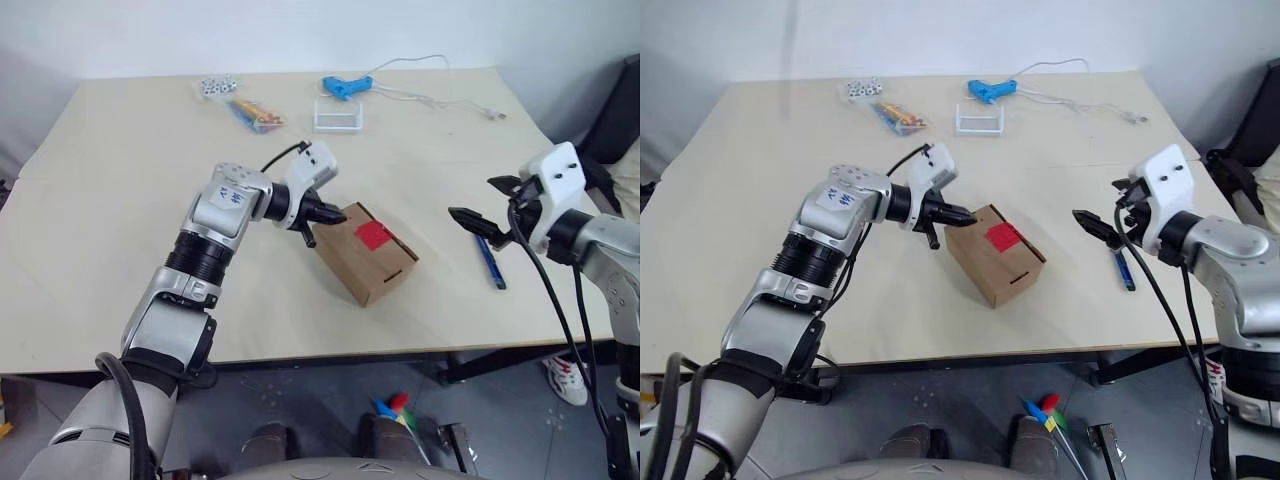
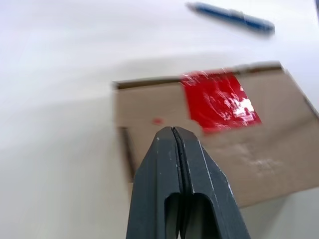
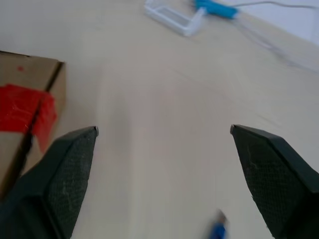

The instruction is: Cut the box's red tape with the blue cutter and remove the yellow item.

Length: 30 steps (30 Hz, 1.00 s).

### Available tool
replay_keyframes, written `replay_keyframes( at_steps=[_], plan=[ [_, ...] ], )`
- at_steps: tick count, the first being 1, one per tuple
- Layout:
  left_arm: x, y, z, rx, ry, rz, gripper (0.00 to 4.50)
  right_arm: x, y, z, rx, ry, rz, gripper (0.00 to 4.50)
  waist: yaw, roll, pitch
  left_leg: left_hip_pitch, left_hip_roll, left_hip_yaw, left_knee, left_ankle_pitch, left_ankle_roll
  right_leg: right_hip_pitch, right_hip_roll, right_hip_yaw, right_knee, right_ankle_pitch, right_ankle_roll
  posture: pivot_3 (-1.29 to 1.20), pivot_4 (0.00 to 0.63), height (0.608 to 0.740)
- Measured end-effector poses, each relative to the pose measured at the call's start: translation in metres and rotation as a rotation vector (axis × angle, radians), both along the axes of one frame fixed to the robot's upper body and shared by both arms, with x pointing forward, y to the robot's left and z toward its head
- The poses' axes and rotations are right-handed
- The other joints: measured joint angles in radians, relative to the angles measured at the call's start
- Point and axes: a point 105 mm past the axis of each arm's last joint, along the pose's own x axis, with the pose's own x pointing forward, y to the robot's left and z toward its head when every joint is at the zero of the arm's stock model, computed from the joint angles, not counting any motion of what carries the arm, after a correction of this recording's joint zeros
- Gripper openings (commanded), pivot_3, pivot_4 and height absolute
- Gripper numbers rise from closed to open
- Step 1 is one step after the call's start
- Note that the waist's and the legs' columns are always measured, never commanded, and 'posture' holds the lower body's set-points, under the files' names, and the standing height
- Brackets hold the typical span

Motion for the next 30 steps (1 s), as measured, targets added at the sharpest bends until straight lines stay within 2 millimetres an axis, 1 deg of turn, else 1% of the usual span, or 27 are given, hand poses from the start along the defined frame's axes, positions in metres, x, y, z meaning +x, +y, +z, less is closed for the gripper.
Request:
replay_keyframes(
  at_steps=[1,4,6,8,9,11,13,14,15,16,18,20,23,25,30],
  plan=[
    [0.0,0.003,0.004,-0.014,-0.004,0.008,0.0,0.005,0.002,-0.004,-0.014,0.018,0.012,4.46,0.001,0.0,0.0,-0.002,0.0,0.0,0.0,0.0,0.0,-0.001,0.0,-0.002,0.0,0.0,0.001,0.0,0.15,0.74],
    [0.0,0.012,0.012,-0.029,-0.001,0.045,0.0,0.018,0.004,-0.014,-0.056,0.07,0.02,3.89,0.004,0.0,0.0,-0.007,-0.001,-0.002,0.0,0.0,0.0,-0.002,0.0,-0.005,-0.003,0.001,0.001,0.0,0.15,0.74],
    [-0.002,0.021,0.015,-0.021,0.016,0.081,0.0,0.026,0.001,-0.023,-0.089,0.121,0.008,3.2,0.002,0.0,0.0,-0.008,-0.001,-0.003,0.0,0.0,0.0,-0.002,0.0,-0.006,-0.004,0.001,0.002,0.0,0.15,0.74],
    [-0.006,0.033,0.013,0.009,0.038,0.109,0.0,0.029,0.0,-0.032,-0.117,0.159,0.015,2.49,-0.002,0.0,0.0,-0.008,-0.001,-0.003,0.0,0.0,0.0,-0.002,0.0,-0.006,-0.004,0.001,0.002,0.0,0.15,0.74],
    [-0.01,0.041,0.007,0.044,0.059,0.127,0.0,0.029,0.0,-0.038,-0.137,0.182,0.023,2.16,-0.005,0.0,0.0,-0.008,-0.001,-0.003,-0.001,0.0,0.0,-0.002,0.0,-0.006,-0.004,0.001,0.002,0.0,0.15,0.74],
    [-0.017,0.049,-0.006,0.085,0.118,0.144,0.0,0.03,-0.001,-0.047,-0.155,0.216,0.03,1.45,-0.005,0.001,0.001,-0.008,-0.001,-0.003,-0.001,0.0,-0.001,-0.002,0.0,-0.005,-0.004,0.001,0.002,0.0,0.15,0.74],
    [-0.025,0.05,-0.019,0.112,0.186,0.143,0.0,0.03,0.003,-0.049,-0.166,0.233,0.052,0.83,-0.003,0.001,0.001,-0.008,-0.001,-0.003,0.0,0.0,-0.001,-0.002,0.0,-0.005,-0.004,0.001,0.002,0.0,0.15,0.74],
    [-0.03,0.049,-0.025,0.124,0.218,0.14,0.0,0.031,0.008,-0.049,-0.172,0.235,0.073,0.45,-0.003,0.001,0.001,-0.008,0.0,-0.003,0.001,0.0,-0.001,-0.002,0.0,-0.005,-0.004,0.001,0.002,0.0,0.15,0.74],
    [-0.033,0.046,-0.028,0.132,0.239,0.132,0.0,0.031,0.011,-0.049,-0.171,0.237,0.086,0.13,-0.002,0.001,0.001,-0.008,0.0,-0.003,0.001,0.0,-0.001,-0.002,0.0,-0.005,-0.003,0.001,0.002,0.0,0.15,0.74],
    [-0.035,0.045,-0.029,0.137,0.25,0.127,0.0,0.03,0.014,-0.049,-0.17,0.241,0.098,0.03,-0.001,0.001,0.001,-0.008,0.0,-0.003,0.001,0.0,-0.001,-0.002,0.0,-0.005,-0.003,0.001,0.002,0.0,0.15,0.74],
    [-0.037,0.042,-0.031,0.154,0.258,0.13,0.0,0.029,0.021,-0.049,-0.172,0.258,0.119,0.03,-0.001,0.001,0.001,-0.008,-0.001,-0.003,0.001,0.0,-0.001,-0.002,0.0,-0.005,-0.003,0.001,0.002,0.0,0.15,0.74],
    [-0.038,0.039,-0.039,0.194,0.268,0.133,0.0,0.025,0.026,-0.05,-0.183,0.277,0.135,0.03,-0.001,0.001,0.001,-0.008,-0.001,-0.003,0.001,0.0,-0.001,-0.002,0.0,-0.005,-0.003,0.001,0.002,0.0,0.15,0.74],
    [-0.039,0.029,-0.047,0.206,0.279,0.115,0.0,0.02,0.035,-0.05,-0.199,0.293,0.163,0.03,-0.001,0.001,0.001,-0.008,-0.001,-0.003,0.001,0.0,-0.001,-0.002,0.0,-0.005,-0.003,0.001,0.002,0.0,0.15,0.74],
    [-0.039,0.023,-0.048,0.2,0.277,0.103,0.0,0.014,0.04,-0.051,-0.208,0.302,0.182,0.03,-0.001,0.001,0.001,-0.008,-0.001,-0.004,0.001,0.0,-0.001,-0.002,0.0,-0.005,-0.003,0.001,0.002,0.0,0.15,0.74],
    [-0.034,0.015,-0.055,0.183,0.28,0.101,0.0,-0.004,0.044,-0.055,-0.231,0.345,0.196,0.03,0.0,0.001,0.001,-0.008,-0.001,-0.003,0.002,0.0,-0.001,-0.002,0.0,-0.005,-0.002,0.001,0.002,0.0,0.15,0.74]
  ],
)
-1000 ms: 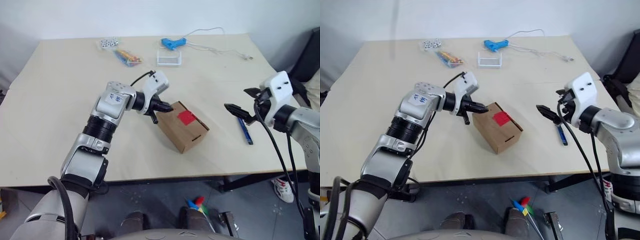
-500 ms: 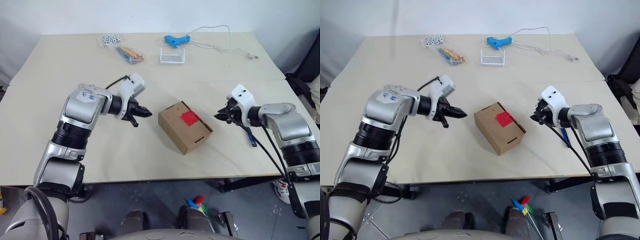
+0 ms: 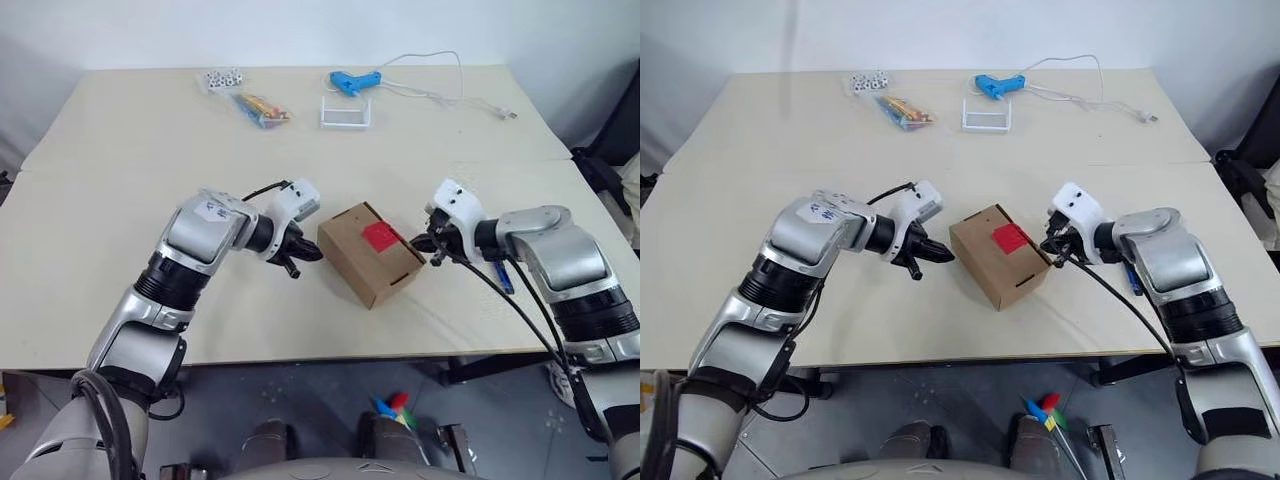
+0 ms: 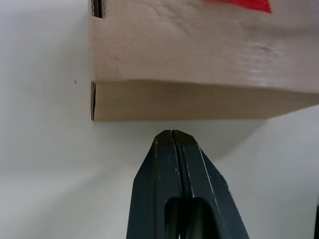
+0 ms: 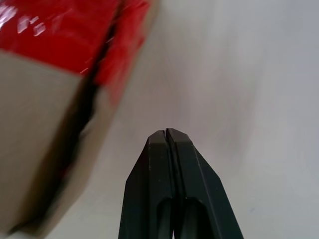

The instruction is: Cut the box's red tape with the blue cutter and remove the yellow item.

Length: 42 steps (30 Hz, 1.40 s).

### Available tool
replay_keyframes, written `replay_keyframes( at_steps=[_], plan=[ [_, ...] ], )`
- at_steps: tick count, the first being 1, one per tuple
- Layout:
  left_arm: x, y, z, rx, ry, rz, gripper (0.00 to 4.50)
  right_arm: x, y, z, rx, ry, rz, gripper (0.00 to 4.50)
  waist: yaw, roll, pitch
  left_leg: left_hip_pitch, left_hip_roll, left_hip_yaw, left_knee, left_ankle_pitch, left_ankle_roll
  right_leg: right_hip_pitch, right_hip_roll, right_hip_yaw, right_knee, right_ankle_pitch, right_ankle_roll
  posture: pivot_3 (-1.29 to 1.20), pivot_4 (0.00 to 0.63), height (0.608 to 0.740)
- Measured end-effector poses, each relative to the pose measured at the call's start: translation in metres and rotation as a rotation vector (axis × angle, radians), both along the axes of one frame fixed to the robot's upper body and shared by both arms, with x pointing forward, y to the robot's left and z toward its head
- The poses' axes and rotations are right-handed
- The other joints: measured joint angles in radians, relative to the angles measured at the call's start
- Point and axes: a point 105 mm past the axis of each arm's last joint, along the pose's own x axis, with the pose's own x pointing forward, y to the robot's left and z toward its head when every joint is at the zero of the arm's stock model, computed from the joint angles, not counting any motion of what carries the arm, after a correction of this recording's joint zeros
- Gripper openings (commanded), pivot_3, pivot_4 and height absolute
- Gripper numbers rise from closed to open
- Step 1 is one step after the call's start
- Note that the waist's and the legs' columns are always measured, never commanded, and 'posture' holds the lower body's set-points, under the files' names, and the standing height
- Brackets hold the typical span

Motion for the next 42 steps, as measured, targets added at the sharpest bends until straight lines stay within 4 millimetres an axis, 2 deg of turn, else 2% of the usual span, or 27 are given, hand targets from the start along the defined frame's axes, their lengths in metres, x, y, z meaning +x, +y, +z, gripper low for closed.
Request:
replay_keyframes(
  at_steps=[4,10,20,23,27,32,35,36,38,42],
  plan=[
    [0.005,-0.009,-0.007,-0.024,0.005,-0.002,0.0,-0.016,0.014,0.002,0.0,0.022,0.039,0.03,0.0,0.0,0.0,0.0,0.0,0.0,0.0,0.0,0.0,0.0,0.0,0.0,0.0,0.0,0.0,0.0,0.15,0.74],
    [0.012,-0.007,-0.009,-0.026,-0.014,0.006,0.0,-0.03,0.023,0.001,-0.006,0.04,0.046,0.03,0.002,0.0,0.0,0.0,0.0,0.0,0.001,0.0,0.0,0.0,0.0,0.0,0.0,0.0,0.0,0.0,0.15,0.74],
    [0.019,-0.004,-0.012,-0.003,-0.034,0.017,0.0,-0.036,0.027,-0.01,0.002,0.053,0.012,0.03,0.002,0.0,0.0,0.0,0.0,0.0,0.001,0.0,0.0,0.0,0.0,0.0,0.0,0.0,0.0,0.0,0.15,0.74],
    [0.02,-0.003,-0.011,0.002,-0.046,0.015,0.0,-0.035,0.024,-0.012,-0.007,0.044,-0.003,0.03,0.001,0.0,0.0,0.0,0.0,0.0,0.001,0.0,0.0,0.0,0.0,0.0,0.0,0.0,0.0,0.0,0.15,0.74],
    [0.022,0.002,-0.01,0.01,-0.065,0.014,0.0,-0.03,0.011,-0.003,-0.054,-0.031,-0.017,0.03,0.001,0.0,0.0,0.0,0.0,0.0,0.001,0.0,0.0,0.0,0.0,0.0,0.0,0.0,0.0,0.0,0.15,0.74],
    [0.03,0.03,-0.009,0.061,-0.101,0.038,0.0,-0.026,-0.018,0.019,-0.1,-0.107,-0.086,0.03,0.0,0.0,0.0,0.0,0.0,0.001,0.001,0.0,0.0,0.0,0.0,0.0,0.0,0.0,0.0,0.0,0.15,0.74],
    [0.037,0.042,0.0,0.059,-0.146,0.034,0.0,-0.024,-0.028,0.034,-0.086,-0.154,-0.13,0.57,0.002,0.0,0.0,0.0,0.0,0.001,0.001,0.0,0.0,0.0,0.0,0.0,0.0,0.0,0.0,0.0,0.15,0.74],
    [0.038,0.043,0.006,0.048,-0.169,0.023,0.0,-0.024,-0.029,0.037,-0.072,-0.153,-0.141,0.9,0.001,0.0,0.0,0.0,0.0,0.001,0.001,0.0,0.0,0.0,0.0,0.0,0.0,0.0,0.0,0.0,0.15,0.74],
    [0.037,0.039,0.018,0.016,-0.211,-0.028,0.0,-0.026,-0.027,0.045,-0.006,-0.129,-0.172,1.56,0.002,-0.001,0.0,0.0,0.0,0.001,0.001,0.0,0.0,0.0,0.0,0.0,0.0,0.0,0.0,0.0,0.15,0.74],
    [0.025,0.021,0.048,-0.088,-0.28,-0.199,0.0,-0.031,-0.009,0.069,0.146,-0.1,-0.176,2.9,0.0,0.0,0.0,0.0,0.0,0.0,0.001,0.0,0.0,0.0,0.0,0.0,0.001,0.0,0.0,0.0,0.15,0.74]
  ],
)
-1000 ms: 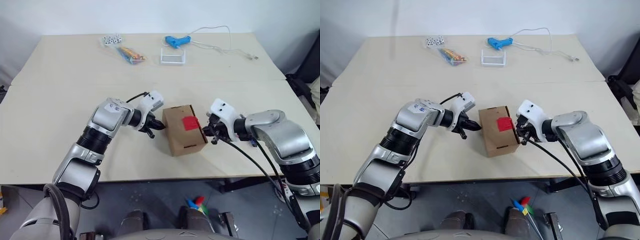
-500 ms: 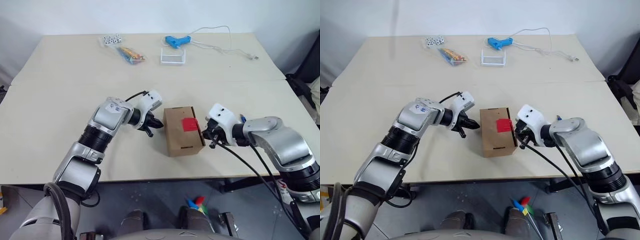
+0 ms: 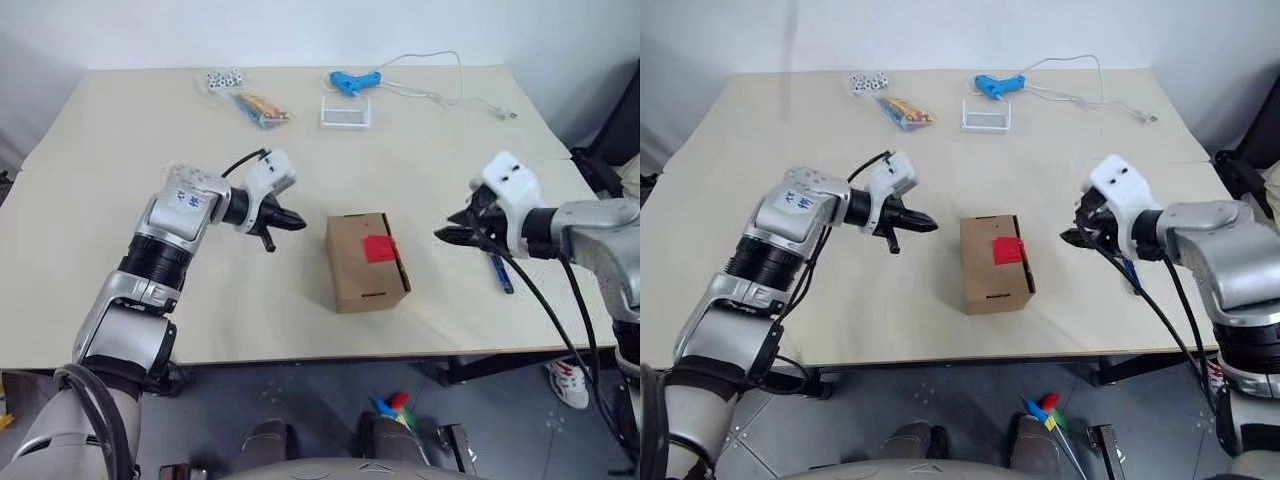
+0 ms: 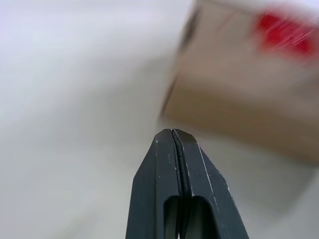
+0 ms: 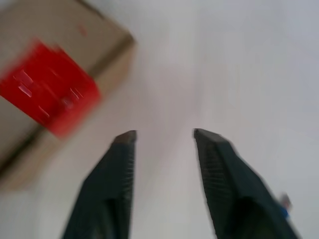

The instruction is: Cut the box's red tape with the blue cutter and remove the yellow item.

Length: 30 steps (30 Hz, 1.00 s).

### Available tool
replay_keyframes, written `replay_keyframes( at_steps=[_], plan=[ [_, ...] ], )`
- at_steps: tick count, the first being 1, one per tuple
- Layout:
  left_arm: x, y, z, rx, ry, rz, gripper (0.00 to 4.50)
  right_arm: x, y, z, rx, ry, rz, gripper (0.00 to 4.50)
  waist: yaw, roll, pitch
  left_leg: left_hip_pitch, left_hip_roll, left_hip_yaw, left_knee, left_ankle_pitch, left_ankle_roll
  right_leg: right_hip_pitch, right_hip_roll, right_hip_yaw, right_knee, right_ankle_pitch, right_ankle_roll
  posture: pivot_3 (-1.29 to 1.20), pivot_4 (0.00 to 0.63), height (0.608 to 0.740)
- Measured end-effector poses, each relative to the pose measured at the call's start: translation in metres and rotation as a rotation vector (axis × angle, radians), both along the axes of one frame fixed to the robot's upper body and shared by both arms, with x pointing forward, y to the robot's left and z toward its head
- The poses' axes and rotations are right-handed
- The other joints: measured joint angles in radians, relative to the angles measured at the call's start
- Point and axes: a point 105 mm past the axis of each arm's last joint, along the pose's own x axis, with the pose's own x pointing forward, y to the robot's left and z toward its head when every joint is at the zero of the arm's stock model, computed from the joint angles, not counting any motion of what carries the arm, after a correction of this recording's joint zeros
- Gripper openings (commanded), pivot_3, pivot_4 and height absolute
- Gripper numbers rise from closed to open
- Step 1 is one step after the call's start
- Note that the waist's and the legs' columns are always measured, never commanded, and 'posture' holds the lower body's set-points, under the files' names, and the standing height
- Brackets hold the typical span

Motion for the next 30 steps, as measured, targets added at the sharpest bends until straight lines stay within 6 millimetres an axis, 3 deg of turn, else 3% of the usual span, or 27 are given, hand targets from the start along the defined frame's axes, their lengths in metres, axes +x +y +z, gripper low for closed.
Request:
replay_keyframes(
  at_steps=[4,5,17,30],
  plan=[
    [-0.016,-0.015,0.009,-0.028,-0.002,-0.158,0.0,-0.002,0.011,-0.001,0.078,0.075,-0.021,4.32,0.001,0.0,0.0,0.0,0.0,0.0,0.0,0.0,0.0,0.0,0.0,0.0,0.001,0.0,0.0,0.0,0.15,0.74],
    [-0.019,-0.017,0.008,-0.029,0.004,-0.184,0.0,-0.003,0.014,-0.003,0.089,0.097,-0.024,4.46,0.001,0.0,0.0,0.0,0.0,0.0,0.0,0.0,0.0,0.0,0.0,0.0,0.001,0.0,0.0,0.0,0.15,0.74],
    [-0.029,-0.046,-0.01,0.042,0.043,-0.322,0.0,-0.001,0.035,-0.028,0.155,0.215,-0.071,4.46,-0.001,0.0,0.0,0.0,0.0,0.0,0.0,0.0,0.0,0.0,0.0,0.0,0.001,0.0,0.0,0.0,0.15,0.74],
    [-0.022,-0.05,-0.026,0.125,0.003,-0.32,0.0,0.005,0.032,-0.046,0.172,0.25,-0.112,4.46,-0.003,0.0,0.0,0.001,0.0,0.0,0.0,0.0,0.0,0.0,0.0,0.001,0.002,0.0,0.0,0.0,0.15,0.74]
  ],
)
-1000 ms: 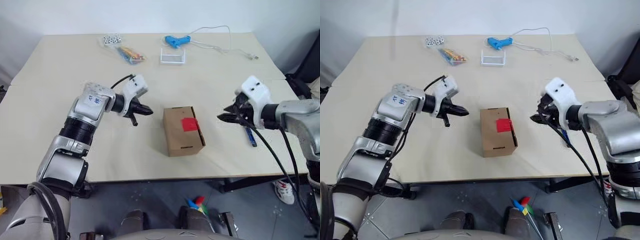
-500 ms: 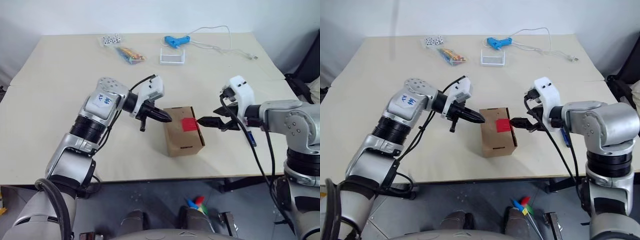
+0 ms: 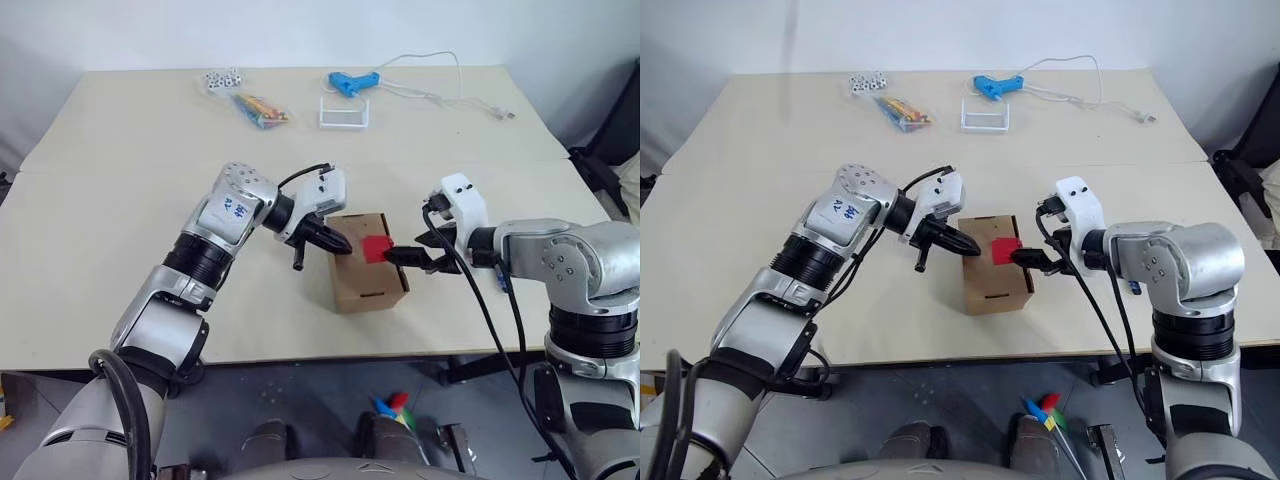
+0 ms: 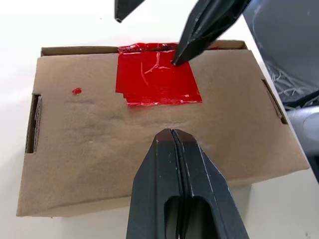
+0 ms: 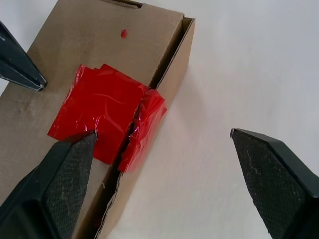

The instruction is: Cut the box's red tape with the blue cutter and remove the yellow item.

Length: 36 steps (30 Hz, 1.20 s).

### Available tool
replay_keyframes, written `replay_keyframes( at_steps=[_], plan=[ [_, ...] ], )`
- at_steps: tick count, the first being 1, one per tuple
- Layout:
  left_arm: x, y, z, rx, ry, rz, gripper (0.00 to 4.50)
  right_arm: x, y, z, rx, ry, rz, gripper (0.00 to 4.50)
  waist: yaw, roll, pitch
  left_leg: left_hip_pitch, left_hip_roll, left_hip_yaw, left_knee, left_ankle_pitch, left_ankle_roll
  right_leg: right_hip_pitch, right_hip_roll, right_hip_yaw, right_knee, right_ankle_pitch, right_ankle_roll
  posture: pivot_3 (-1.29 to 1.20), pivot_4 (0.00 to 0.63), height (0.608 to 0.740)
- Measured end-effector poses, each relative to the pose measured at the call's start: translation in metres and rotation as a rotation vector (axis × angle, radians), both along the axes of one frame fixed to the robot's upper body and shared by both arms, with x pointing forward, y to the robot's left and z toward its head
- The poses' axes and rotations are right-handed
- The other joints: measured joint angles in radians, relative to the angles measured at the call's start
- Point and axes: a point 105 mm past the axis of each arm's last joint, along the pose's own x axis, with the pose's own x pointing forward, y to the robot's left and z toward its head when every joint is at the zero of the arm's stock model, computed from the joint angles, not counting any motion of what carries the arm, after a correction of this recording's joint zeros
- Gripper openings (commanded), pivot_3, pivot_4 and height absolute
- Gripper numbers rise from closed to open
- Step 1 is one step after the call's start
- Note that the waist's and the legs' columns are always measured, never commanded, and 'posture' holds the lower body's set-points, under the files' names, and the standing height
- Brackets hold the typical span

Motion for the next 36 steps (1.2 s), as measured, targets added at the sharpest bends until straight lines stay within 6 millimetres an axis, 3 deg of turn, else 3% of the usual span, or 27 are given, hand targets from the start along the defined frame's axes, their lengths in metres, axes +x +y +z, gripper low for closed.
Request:
replay_keyframes(
  at_steps=[24,36],
  plan=[
    [-0.009,0.005,-0.01,0.036,-0.02,-0.05,0.0,-0.005,-0.023,-0.015,-0.025,-0.001,-0.025,4.46,0.028,-0.006,-0.005,0.012,0.0,-0.002,0.001,0.0,0.001,0.012,0.0,0.001,0.0,0.0,0.0,0.0,0.15,0.74],
    [0.007,-0.006,-0.01,0.005,-0.021,0.033,0.0,-0.003,-0.024,-0.014,-0.043,-0.002,-0.026,4.46,0.029,-0.006,-0.006,0.014,0.0,-0.003,0.001,-0.001,0.001,0.017,0.0,0.001,-0.003,0.0,0.0,0.0,0.15,0.74]
  ],
)
